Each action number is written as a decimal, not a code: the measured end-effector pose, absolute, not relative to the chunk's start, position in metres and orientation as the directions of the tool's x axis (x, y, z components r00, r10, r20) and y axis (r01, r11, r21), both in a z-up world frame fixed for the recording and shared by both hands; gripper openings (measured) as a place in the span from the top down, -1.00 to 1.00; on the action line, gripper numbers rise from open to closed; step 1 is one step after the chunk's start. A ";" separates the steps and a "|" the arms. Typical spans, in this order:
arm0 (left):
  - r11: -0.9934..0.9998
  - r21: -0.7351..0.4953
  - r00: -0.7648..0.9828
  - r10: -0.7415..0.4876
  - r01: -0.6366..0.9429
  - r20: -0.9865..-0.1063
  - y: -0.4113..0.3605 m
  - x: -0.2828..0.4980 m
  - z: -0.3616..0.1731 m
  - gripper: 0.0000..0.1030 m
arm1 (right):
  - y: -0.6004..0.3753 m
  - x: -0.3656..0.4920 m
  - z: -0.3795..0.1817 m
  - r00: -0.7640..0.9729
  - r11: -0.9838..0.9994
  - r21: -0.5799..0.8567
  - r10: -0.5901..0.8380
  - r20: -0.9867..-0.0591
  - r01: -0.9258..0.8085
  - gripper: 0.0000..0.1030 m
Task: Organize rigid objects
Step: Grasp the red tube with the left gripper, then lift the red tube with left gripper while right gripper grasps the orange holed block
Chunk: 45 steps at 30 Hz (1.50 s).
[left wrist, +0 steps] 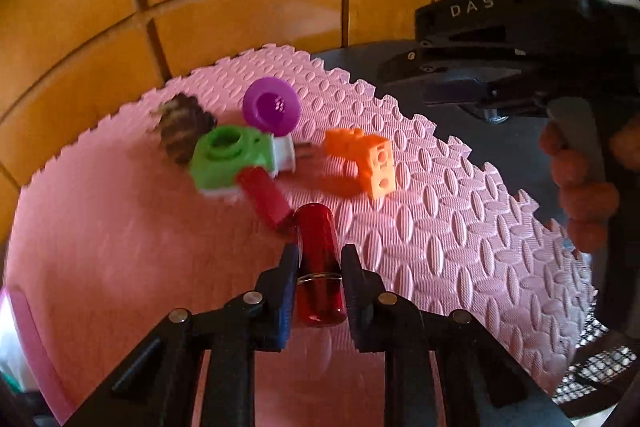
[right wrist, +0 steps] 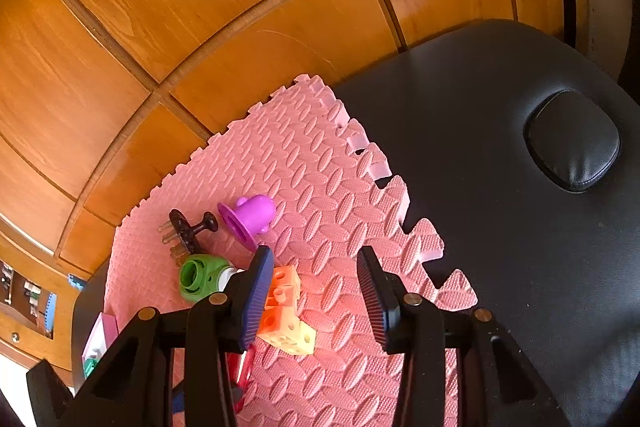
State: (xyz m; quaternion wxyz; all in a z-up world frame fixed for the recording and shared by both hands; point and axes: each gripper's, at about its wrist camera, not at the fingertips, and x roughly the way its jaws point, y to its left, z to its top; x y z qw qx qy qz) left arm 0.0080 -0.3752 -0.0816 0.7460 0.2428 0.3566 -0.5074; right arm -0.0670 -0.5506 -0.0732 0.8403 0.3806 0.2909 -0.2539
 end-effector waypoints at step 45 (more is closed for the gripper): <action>0.574 -0.022 0.385 -0.576 0.818 -0.721 -0.294 -0.011 -0.109 0.49 | -0.511 -0.035 -0.073 0.692 0.767 0.345 -0.173 -0.701 0.541 0.16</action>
